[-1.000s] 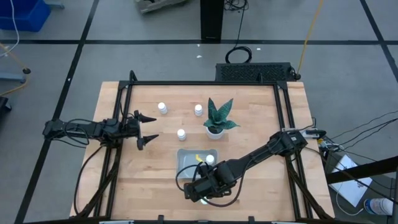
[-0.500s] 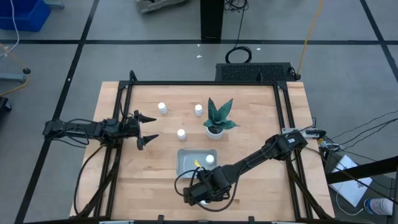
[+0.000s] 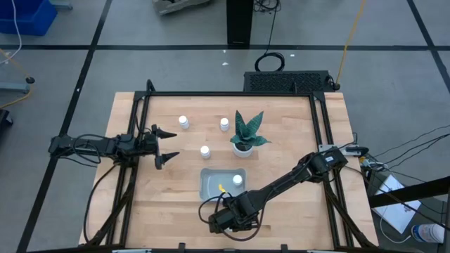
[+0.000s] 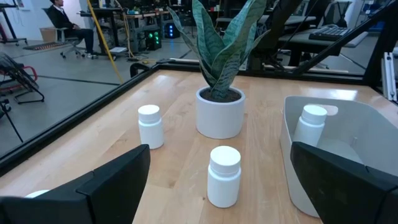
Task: Pick and place pill bottles into a basket
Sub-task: Put the white pill bottle into the white bin
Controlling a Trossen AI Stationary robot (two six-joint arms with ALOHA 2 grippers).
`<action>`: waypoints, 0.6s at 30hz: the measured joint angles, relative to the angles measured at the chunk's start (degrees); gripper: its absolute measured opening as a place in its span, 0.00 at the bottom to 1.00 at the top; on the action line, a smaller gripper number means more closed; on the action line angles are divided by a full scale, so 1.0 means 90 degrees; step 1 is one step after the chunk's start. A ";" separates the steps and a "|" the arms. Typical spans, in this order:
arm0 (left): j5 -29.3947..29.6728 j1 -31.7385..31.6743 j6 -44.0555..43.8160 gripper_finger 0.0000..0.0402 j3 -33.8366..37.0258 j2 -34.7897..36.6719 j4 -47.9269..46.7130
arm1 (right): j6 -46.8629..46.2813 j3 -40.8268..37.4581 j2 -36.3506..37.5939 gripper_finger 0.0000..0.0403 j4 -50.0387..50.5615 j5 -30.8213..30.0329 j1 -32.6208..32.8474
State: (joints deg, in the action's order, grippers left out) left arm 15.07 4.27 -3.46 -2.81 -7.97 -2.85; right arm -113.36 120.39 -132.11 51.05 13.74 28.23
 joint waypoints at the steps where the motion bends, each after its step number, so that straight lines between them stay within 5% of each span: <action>1: 0.0000 -0.0001 0.0000 0.98 0.0000 0.0000 0.0000 | 0.0003 -0.0023 0.0000 0.74 0.0007 -0.0006 -0.0008; 18: 0.0000 -0.0002 0.0000 0.98 0.0000 0.0000 0.0000 | 0.0106 -0.0386 0.0007 0.64 -0.0118 -0.0102 -0.0060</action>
State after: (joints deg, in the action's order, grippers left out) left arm 15.07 4.25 -3.46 -2.81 -7.97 -2.85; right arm -112.41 116.92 -132.05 49.99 12.82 27.69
